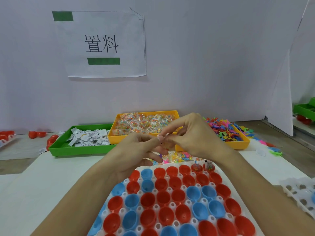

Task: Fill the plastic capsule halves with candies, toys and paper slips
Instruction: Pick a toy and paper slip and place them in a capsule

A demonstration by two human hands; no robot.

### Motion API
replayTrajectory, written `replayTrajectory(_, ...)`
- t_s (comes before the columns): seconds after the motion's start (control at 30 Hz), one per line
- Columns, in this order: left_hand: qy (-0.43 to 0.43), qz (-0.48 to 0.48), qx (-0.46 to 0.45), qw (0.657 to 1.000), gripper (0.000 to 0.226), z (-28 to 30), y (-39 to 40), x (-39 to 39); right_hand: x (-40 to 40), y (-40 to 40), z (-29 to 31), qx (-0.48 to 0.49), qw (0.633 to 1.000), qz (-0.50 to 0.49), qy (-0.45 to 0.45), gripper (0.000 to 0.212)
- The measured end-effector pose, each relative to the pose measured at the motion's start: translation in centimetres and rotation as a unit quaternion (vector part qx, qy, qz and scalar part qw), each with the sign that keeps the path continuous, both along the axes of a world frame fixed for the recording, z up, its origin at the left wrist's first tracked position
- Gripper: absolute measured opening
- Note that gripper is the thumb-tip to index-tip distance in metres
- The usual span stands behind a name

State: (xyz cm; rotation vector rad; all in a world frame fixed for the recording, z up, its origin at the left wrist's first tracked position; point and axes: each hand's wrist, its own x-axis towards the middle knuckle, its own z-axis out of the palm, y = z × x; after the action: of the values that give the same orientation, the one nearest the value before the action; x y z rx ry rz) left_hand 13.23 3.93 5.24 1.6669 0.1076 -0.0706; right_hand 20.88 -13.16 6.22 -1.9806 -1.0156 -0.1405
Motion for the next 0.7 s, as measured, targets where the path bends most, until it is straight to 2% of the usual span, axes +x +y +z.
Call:
replayTrajectory(0.1,-0.009,0.018,-0.049,0.999,0.013,0.0,0.1,0.0,0.2,-0.2,0.1,0.009,1.0,-0.001,0.02,0.014)
replayTrajectory(0.23,-0.038,0.028,-0.069,0.997,0.011,0.2,0.2,-0.1,0.3,-0.7,0.3,0.017,0.998,0.021,0.058,0.018)
replayTrajectory(0.4,-0.065,0.027,0.006,0.997,0.01,0.5,0.1,-0.3,0.6,-0.8,0.4,0.043,0.993,0.035,0.107,0.019)
replayTrajectory(0.53,-0.071,0.027,0.056,0.995,0.012,0.4,0.0,-0.3,0.7,-1.1,0.7,0.042,0.991,0.059,0.116,0.003)
replayTrajectory(0.63,-0.076,0.026,0.088,0.993,0.01,0.2,0.0,-0.2,1.3,-2.0,1.1,-0.003,0.992,0.062,0.106,0.002)
replayTrajectory(0.7,-0.08,0.032,0.104,0.991,0.008,0.1,0.2,-0.1,1.8,-3.3,1.5,-0.08,0.991,0.05,0.099,0.004)
